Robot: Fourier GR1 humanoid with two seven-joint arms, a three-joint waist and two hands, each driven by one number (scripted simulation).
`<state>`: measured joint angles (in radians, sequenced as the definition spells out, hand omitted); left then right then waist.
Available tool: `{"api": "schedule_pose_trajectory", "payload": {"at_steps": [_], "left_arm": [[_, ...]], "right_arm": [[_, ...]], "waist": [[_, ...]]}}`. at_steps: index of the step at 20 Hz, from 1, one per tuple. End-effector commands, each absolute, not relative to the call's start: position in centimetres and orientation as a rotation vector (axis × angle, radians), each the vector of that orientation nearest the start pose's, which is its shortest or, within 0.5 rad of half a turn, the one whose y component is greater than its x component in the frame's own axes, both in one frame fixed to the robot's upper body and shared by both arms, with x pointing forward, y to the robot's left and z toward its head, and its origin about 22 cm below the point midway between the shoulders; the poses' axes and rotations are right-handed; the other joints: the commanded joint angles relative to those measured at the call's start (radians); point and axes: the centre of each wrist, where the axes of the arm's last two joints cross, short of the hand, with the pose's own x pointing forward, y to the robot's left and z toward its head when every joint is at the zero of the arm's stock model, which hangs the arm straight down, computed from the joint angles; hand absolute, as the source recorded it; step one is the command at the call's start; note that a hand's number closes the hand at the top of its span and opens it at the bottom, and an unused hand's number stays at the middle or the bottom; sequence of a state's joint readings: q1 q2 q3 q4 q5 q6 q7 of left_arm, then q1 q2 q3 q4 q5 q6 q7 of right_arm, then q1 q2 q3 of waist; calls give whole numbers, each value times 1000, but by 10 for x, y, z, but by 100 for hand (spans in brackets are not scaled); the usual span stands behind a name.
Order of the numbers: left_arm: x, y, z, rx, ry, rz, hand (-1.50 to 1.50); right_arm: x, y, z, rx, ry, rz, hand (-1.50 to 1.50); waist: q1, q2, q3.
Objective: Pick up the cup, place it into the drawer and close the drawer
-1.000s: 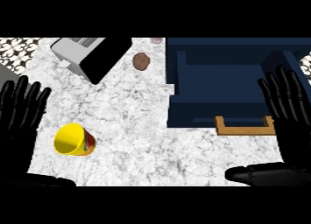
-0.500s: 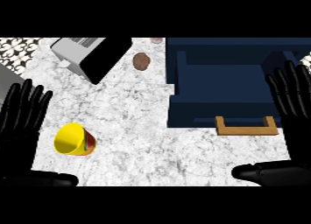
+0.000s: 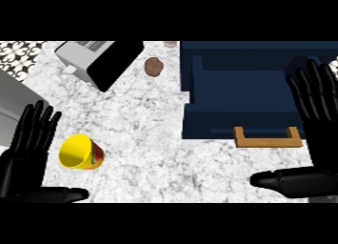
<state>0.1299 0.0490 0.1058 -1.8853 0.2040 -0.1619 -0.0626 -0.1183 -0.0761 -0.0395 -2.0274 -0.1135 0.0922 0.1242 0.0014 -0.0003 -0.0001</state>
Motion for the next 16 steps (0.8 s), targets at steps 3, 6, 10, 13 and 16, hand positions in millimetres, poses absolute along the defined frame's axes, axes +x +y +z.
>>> {"api": "schedule_pose_trajectory", "payload": {"at_steps": [3, 6, 10, 13, 16], "left_arm": [[206, 287, 24, -36, -1802, 88, -150], [204, 308, 18, -36, -1804, 96, -150], [199, 318, -3, -1, -1791, 78, -150], [211, 320, -19, -11, -1761, 79, -150], [197, 324, -43, -18, -1750, 78, -150]], "right_arm": [[225, -226, 139, 125, -2023, 126, -150], [241, -219, 140, 133, -2017, 108, -150], [244, -228, 134, 109, -2005, 108, -150], [221, -229, 145, 148, -2005, 132, -150], [210, -244, 135, 126, -2001, 126, -150]], "waist": [[-1, 0, 0], [2, 1, 0], [1, 0, 0], [-2, 0, 0], [-3, 0, 0]]}}
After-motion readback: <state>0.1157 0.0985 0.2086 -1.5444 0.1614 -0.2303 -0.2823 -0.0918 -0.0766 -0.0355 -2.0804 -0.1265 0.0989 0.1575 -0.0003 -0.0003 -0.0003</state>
